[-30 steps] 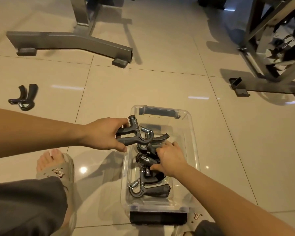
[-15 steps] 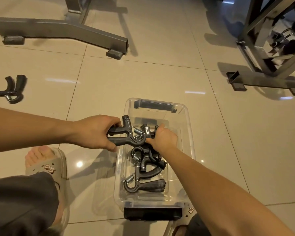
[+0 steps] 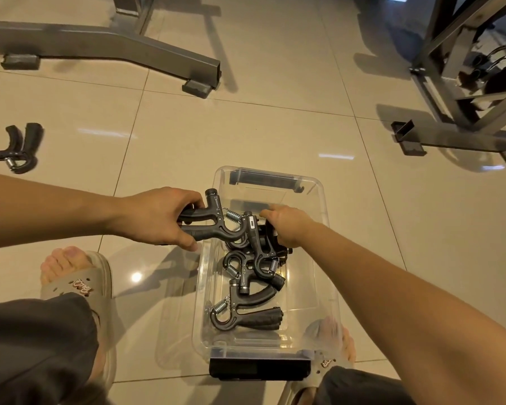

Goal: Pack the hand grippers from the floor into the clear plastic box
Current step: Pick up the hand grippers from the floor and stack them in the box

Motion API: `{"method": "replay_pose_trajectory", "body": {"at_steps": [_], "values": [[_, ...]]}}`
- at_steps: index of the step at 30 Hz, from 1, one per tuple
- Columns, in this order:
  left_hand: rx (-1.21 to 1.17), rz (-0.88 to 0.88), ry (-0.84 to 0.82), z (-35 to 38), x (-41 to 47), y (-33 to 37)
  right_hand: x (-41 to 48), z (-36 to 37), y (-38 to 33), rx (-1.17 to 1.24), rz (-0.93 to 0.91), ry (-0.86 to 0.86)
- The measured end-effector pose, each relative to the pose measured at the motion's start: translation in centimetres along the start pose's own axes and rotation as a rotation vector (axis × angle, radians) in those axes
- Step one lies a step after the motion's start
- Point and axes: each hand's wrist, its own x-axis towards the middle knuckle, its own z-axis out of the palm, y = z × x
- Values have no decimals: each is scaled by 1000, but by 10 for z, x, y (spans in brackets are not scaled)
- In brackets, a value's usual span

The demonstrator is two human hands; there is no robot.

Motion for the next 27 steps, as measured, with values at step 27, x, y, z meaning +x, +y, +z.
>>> {"method": "replay_pose_trajectory", "body": {"at_steps": [27], "values": [[13, -11, 36, -8, -3, 12, -44, 11, -31, -139, 138, 24]]}}
